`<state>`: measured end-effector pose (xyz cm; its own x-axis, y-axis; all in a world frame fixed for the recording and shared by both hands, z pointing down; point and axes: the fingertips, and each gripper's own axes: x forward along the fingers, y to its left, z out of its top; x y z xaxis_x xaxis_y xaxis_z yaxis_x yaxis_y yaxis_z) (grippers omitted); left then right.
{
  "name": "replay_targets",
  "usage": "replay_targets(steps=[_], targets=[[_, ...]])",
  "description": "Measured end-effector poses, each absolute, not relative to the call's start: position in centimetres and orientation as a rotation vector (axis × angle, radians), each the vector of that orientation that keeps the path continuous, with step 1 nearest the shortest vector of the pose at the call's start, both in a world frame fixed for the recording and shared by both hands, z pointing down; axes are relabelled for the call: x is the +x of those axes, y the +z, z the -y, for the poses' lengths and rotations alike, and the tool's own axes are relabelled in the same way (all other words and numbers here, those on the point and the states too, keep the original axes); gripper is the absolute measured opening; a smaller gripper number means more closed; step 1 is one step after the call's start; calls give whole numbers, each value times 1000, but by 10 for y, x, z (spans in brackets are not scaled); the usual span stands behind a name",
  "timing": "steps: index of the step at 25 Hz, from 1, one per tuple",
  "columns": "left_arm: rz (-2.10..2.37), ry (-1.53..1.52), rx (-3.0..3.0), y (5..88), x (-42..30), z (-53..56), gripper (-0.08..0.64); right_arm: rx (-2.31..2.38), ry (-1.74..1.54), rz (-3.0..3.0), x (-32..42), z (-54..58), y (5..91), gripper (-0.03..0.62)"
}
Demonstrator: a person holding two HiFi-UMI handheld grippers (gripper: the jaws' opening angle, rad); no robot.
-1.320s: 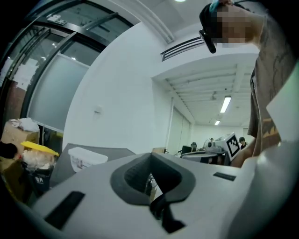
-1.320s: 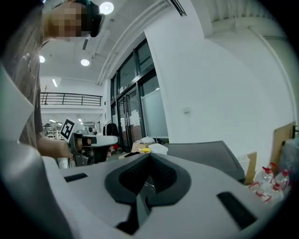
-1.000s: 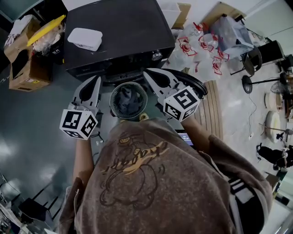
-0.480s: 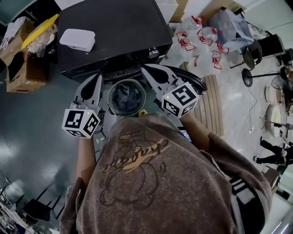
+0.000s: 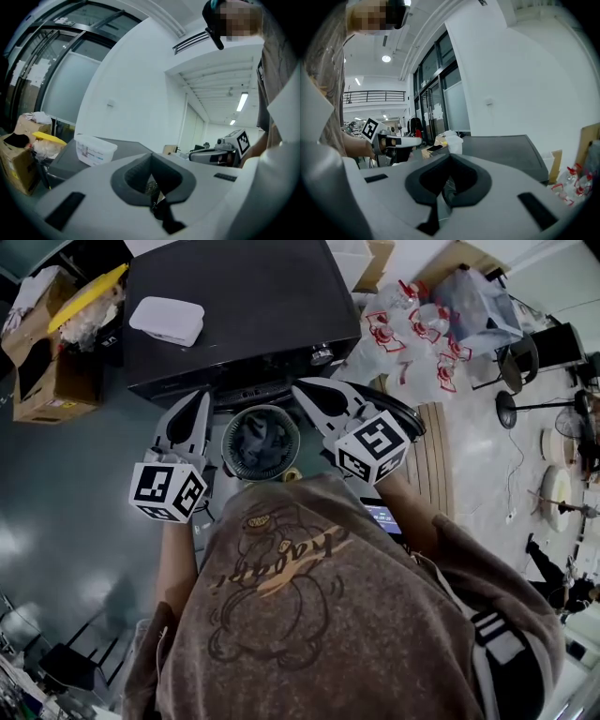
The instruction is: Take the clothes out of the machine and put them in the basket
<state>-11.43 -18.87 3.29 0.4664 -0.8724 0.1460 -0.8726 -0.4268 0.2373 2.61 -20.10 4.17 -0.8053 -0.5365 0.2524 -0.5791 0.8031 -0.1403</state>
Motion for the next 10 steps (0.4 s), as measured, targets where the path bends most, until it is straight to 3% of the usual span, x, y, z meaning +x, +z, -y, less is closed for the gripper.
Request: replay_targets(steps=[10], targets=[[1464,3,2459,31,-108,185,6,882,331,2797,21,207,33,-6]])
